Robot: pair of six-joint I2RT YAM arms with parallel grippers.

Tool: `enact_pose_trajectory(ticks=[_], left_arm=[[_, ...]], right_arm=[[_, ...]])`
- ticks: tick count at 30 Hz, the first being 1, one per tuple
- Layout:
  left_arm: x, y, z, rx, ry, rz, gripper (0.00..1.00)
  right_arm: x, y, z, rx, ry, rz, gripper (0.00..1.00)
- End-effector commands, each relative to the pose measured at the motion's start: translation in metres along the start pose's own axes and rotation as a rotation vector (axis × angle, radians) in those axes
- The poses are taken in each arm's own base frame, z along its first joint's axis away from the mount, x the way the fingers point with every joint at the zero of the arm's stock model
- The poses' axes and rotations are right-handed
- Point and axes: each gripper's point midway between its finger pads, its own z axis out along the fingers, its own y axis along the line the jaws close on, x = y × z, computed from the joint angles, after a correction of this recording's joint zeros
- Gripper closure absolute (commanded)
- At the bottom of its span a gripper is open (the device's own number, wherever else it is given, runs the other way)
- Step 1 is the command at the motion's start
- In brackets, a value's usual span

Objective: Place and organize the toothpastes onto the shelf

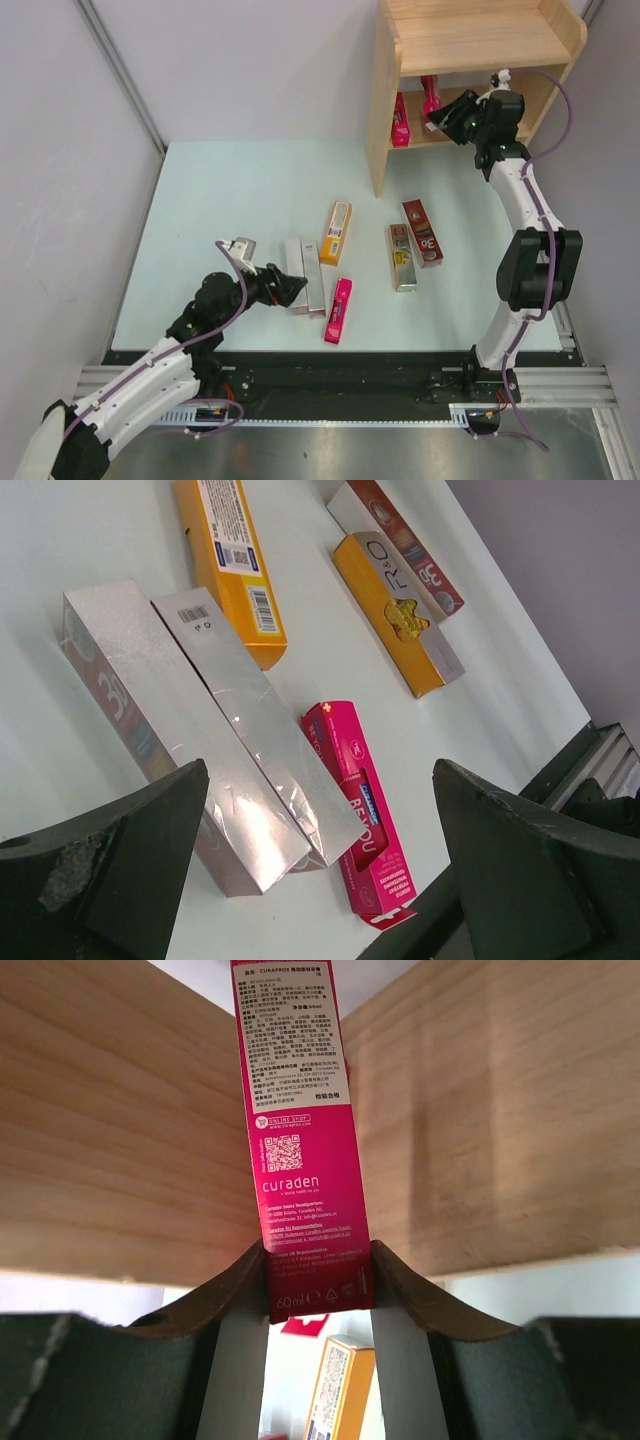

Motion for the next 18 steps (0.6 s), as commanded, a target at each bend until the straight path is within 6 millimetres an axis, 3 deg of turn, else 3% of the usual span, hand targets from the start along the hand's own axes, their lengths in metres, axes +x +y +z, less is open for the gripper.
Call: enact_pose_trajectory(ticks=[1,5,6,8,18], left_arm=[[0.006,-0.005,0.000,0.027,0.013,-0.022,0.00],[0.006,-0.005,-0.001,0.024,0.012,-0.021,0.00],[0.007,-0.005,-0.001,0.023,0.013,-0.019,0.00],[0.008,-0.004,-0.001,0.023,0.014,-0.021,0.00],[0.011,-0.004,-0.002,0.023,0.017,-0.038,0.00]], right_arm=[[-0.016,0.014,0.014,-0.029,-0.048,-0.034,0.83],[-0.007,0.000,0.026,-0.016,-0.036,-0.017,0.82],[0.004,0.010,0.030,-0.033,-0.016,-0.021,0.82],[0.013,0.005,0.035,-0.024,-0.001,-0.018,0.82],[0.028,0.001,0.048,-0.049,0.021,-0.005,0.79]])
